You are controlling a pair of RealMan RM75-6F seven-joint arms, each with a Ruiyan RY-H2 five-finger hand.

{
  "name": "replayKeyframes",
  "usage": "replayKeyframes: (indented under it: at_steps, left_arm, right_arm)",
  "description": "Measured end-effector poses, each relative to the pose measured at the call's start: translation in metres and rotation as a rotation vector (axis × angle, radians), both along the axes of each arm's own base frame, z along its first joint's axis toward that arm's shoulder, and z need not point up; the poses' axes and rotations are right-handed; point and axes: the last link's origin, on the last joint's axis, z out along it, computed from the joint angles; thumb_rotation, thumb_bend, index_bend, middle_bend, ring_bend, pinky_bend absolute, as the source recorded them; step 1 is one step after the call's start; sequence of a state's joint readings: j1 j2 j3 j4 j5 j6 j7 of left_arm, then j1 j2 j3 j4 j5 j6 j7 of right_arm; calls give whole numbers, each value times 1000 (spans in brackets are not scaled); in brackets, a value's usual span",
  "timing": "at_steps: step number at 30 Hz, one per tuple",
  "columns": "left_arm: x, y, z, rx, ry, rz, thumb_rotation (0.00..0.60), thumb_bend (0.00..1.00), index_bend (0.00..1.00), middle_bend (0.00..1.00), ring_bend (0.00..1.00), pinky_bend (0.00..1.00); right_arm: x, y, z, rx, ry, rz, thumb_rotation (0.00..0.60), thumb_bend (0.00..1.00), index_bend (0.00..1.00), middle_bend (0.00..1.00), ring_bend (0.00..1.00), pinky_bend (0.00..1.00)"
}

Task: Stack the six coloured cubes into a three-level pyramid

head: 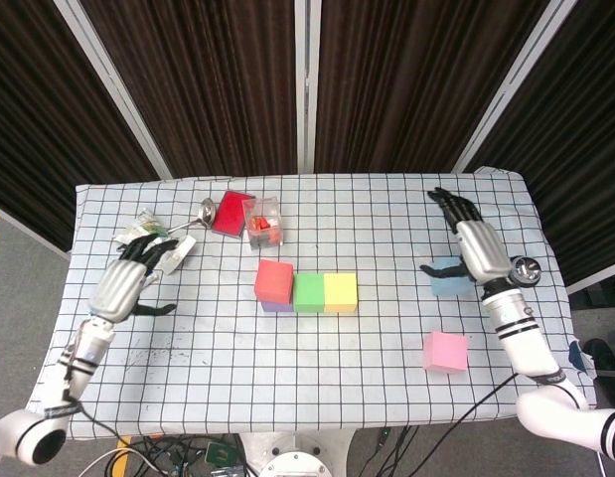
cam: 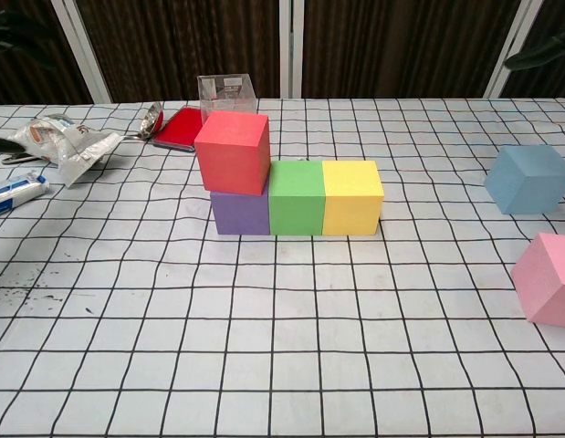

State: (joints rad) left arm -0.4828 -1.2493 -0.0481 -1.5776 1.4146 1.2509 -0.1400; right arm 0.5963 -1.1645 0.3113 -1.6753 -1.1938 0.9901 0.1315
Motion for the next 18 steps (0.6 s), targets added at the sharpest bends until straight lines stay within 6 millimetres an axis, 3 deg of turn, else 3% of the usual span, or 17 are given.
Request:
replayKeyframes:
  at_steps: [5,9,18]
  left_arm:
    - [-27,-29,14,18,2,38,600,0,112,179,32,77]
    - [-40,-50,19,37,-46,55,600,0,112,182,20,75]
    - [-74,-83,15,17,-107,85,600,0,112,182,13,64]
  right_arm:
    - [55,5,-22,137,-11,97,600,0,0,57,0,0]
    - [82,7,-40,213,-58,98,600,0,0,87,0,0]
    - [147,17,-116,364,-118,88,600,0,0,97,0,0]
